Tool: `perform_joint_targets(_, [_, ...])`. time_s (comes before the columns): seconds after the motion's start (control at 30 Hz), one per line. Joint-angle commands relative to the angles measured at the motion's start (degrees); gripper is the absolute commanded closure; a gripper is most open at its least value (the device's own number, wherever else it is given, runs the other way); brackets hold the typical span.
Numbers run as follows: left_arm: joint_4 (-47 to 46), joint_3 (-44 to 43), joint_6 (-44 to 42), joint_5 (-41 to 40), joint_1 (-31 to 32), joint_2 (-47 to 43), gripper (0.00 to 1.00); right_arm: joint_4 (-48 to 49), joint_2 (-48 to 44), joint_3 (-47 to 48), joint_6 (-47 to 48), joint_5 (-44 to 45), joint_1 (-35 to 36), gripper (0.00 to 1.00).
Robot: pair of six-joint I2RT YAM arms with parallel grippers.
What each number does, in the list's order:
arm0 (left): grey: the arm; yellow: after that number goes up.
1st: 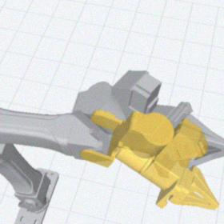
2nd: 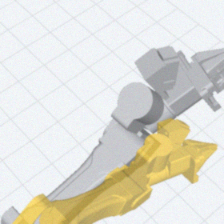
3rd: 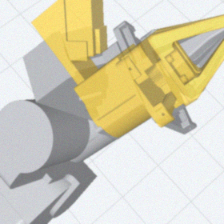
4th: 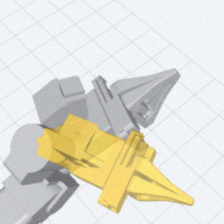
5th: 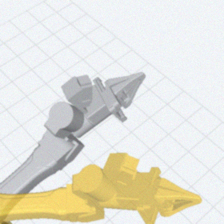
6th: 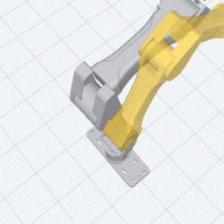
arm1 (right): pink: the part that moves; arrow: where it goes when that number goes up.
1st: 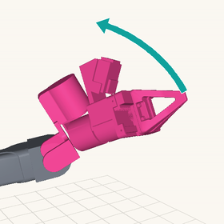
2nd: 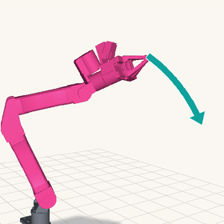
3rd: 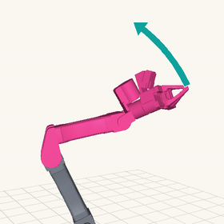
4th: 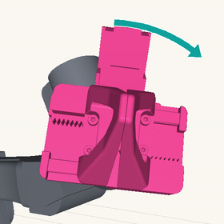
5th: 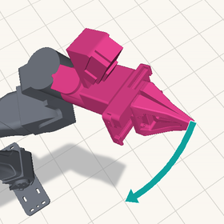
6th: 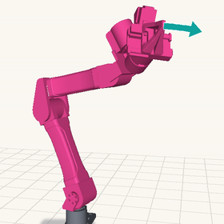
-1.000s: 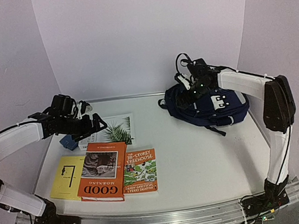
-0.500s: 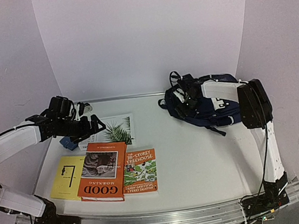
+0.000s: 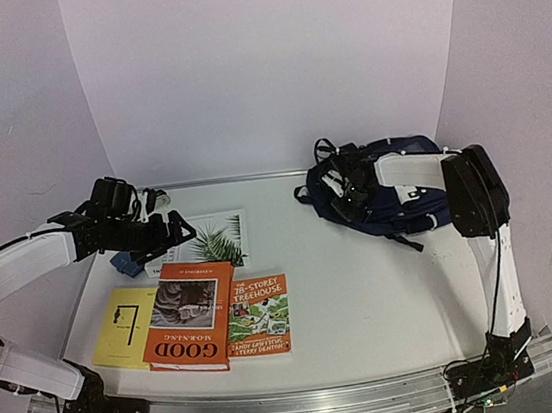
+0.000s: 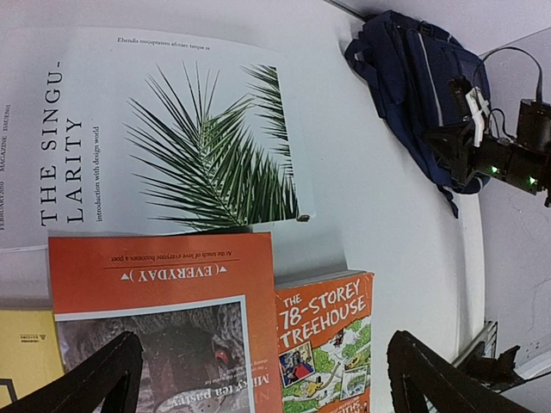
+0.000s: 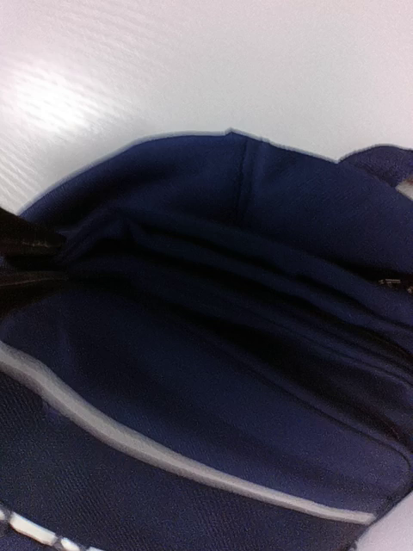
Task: Pack the student bag
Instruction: Adjust the student bag at the center of the board.
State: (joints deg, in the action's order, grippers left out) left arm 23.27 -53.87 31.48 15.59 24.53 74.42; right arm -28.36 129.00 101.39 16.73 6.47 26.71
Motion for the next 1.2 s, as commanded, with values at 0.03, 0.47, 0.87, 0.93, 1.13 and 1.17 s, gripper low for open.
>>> perform_joint_targets(0.03, [-2.51,-0.71,-0.50,1.28,-0.19,0.93,0.00,-6.47,-7.71,-7.82,-2.20,-7.48,-0.20,1.00])
perform_joint_targets(0.47, [-5.21,-0.51,-1.10,3.27,-0.19,3.72,0.00,-14.48,-24.25,-23.42,2.82,-24.99,1.71,1.00])
perform_joint_targets(0.87, [-7.02,-1.12,-2.42,7.44,-0.07,6.62,0.00,-21.30,-31.37,-23.65,2.88,-27.76,1.49,0.30])
perform_joint_targets(0.93, [-7.29,-1.10,-2.64,7.57,0.05,6.84,0.00,-21.17,-31.40,-22.34,1.89,-24.36,1.50,0.28])
perform_joint_targets(1.13, [-8.36,-1.47,-2.12,7.68,0.14,7.93,0.00,-18.61,-24.83,-14.73,-4.36,-14.51,1.52,0.32])
perform_joint_targets(1.17, [-8.43,-1.56,-2.00,7.66,0.18,8.04,0.00,-18.31,-23.63,-13.35,-5.15,-14.13,1.54,0.32])
